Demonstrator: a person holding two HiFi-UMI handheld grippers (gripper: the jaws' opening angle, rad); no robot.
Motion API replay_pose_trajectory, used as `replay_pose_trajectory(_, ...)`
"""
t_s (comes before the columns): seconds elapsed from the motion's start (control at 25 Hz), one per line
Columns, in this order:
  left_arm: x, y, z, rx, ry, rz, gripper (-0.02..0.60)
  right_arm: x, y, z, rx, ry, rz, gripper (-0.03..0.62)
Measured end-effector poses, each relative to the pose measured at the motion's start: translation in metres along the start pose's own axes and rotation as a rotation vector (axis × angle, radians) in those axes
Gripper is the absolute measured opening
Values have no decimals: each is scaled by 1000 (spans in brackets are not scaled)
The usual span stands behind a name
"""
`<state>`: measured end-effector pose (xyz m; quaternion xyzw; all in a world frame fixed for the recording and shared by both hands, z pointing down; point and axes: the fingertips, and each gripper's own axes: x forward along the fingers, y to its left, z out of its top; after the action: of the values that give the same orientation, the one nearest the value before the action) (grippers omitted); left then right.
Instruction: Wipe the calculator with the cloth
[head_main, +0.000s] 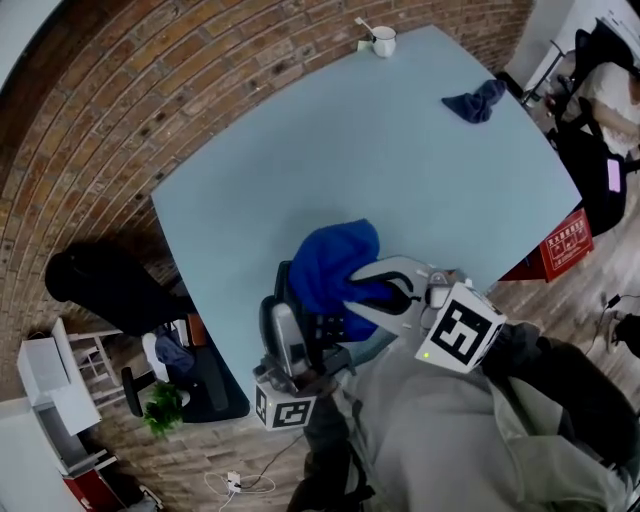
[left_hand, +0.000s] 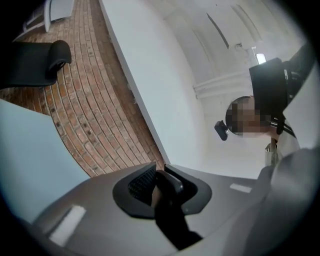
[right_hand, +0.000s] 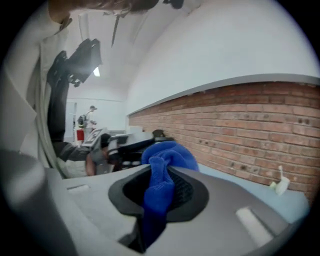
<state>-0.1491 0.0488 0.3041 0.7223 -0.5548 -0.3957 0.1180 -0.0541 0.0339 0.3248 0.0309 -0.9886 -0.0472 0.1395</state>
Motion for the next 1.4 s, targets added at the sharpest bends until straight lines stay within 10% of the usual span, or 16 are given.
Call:
replay_pose_trajectory(0.16, -2, 8, 3, -41, -34, 21, 49, -7, -17, -1, 98, -1, -60, 63)
replay_pose_trajectory(0.44, -10, 30, 18, -338, -227, 52, 49, -8, 92, 4, 70, 17, 393, 63)
replay_pose_trajectory(0.72, -12, 32, 14, -491, -288, 25, 52, -33, -37, 27, 336, -267, -36, 63)
replay_pose_trajectory(1.08, -25, 57, 16, -625, -426, 98, 48, -25, 67, 29, 374, -247, 366, 63)
replay_pose_trajectory(1.4, -16, 41, 10, -662, -379, 30, 51, -41, -31, 39, 418, -369, 77, 63)
